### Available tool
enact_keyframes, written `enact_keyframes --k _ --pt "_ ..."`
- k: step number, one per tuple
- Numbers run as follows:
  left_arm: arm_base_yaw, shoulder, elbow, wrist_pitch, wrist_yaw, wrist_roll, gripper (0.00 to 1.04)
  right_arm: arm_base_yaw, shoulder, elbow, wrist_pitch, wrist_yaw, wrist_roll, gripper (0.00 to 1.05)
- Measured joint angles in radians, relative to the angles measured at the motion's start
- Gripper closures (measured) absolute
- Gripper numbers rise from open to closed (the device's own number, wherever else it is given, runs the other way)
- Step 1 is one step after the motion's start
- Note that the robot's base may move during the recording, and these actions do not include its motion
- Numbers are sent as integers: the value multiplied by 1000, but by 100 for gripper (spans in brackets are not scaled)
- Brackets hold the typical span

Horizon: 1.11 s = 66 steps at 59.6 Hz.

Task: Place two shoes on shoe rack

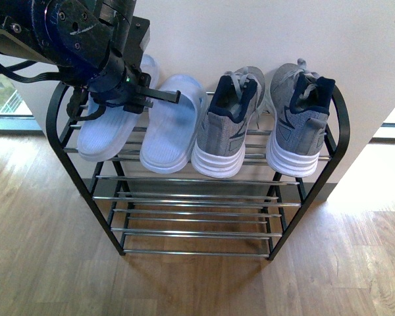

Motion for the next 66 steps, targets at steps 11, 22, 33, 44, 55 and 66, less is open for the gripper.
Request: enact_keyframes --k 11,22,33,44,55,66 --pt "0 1 -1 5 3 -19 81 0 0 0 0 0 0 9" --pt "-5 -78 -133 96 -3 -43 42 0 0 0 0 0 0 9" --pt "-16 -275 -319 225 -54 -47 13 0 0 0 0 0 0 9" --pt "-34 -522 -571 349 -103 -34 9 0 0 0 0 0 0 9" --pt "-41 -866 -852 307 -146 -50 9 0 0 0 0 0 0 9" --pt "-15 -1270 -1035 118 -180 -106 9 0 0 0 0 0 0 9"
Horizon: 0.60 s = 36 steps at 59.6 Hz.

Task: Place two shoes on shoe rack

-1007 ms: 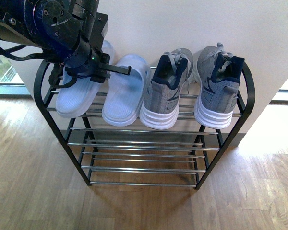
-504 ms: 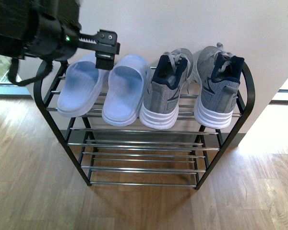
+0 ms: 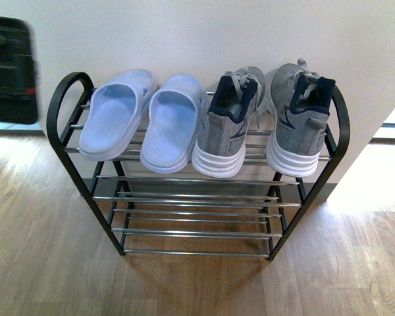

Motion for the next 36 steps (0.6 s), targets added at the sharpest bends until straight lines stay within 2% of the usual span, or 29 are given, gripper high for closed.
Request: enact_keyframes --k 11,15,22,27,31,36 --pt "78 -536 -97 -373 -1 -82 9 0 0 0 0 0 0 9" --pt "93 -661 -110 -448 0 -107 9 0 0 0 0 0 0 9" --pt "102 -735 -122 -448 9 -121 10 0 0 0 0 0 0 9" --pt "140 -871 -233 -267 149 3 30 0 0 0 0 0 0 9" --pt "178 -942 -258 -251 189 58 46 0 0 0 0 0 0 9" --pt "287 -963 -273 -251 315 77 60 0 0 0 0 -1 0 9"
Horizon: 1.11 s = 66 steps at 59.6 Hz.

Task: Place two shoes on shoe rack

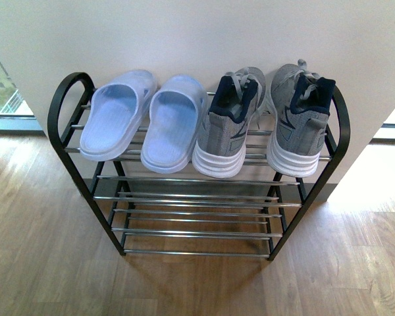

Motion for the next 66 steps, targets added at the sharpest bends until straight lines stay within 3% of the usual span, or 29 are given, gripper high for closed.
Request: enact_keyframes --k 6,13,62,66 --pt "52 -18 -29 1 24 10 85 0 0 0 0 0 0 9" --pt "53 -29 -44 5 26 13 104 0 0 0 0 0 0 9" --pt "55 -82 -106 15 26 17 103 0 0 0 0 0 0 9" --pt "55 -82 -106 15 27 17 94 0 0 0 0 0 0 9"
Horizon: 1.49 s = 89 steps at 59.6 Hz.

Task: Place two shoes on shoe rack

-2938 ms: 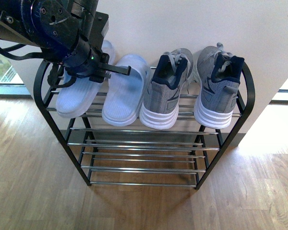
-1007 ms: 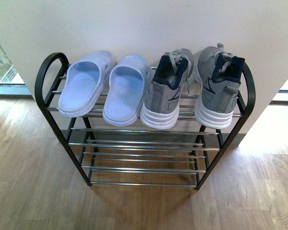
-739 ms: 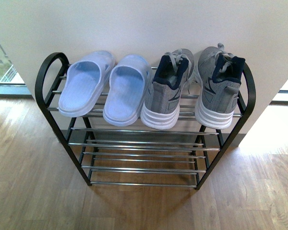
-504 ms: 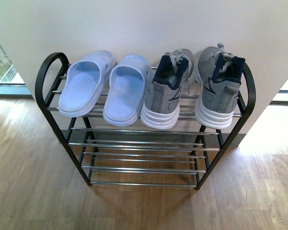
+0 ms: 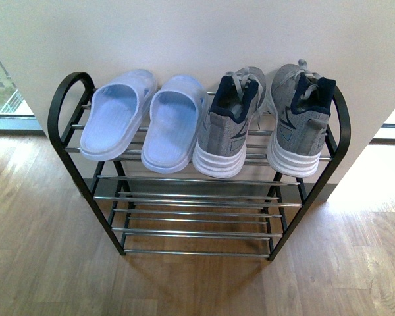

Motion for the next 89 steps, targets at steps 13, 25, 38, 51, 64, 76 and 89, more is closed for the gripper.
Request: enact_keyframes --k 13,25,38,51,64,76,89 --pt "0 0 0 0 0 0 57 0 0 0 0 0 0 9" --pt "0 0 0 0 0 0 19 0 0 0 0 0 0 9" --pt "0 0 0 0 0 3 9 0 0 0 0 0 0 9" --pt "0 0 0 0 0 2 9 0 0 0 0 0 0 9" --pt "0 0 0 0 0 3 9 0 0 0 0 0 0 9" --pt "0 0 0 0 0 3 9 0 0 0 0 0 0 9" --pt "0 0 0 0 0 3 9 0 0 0 0 0 0 9"
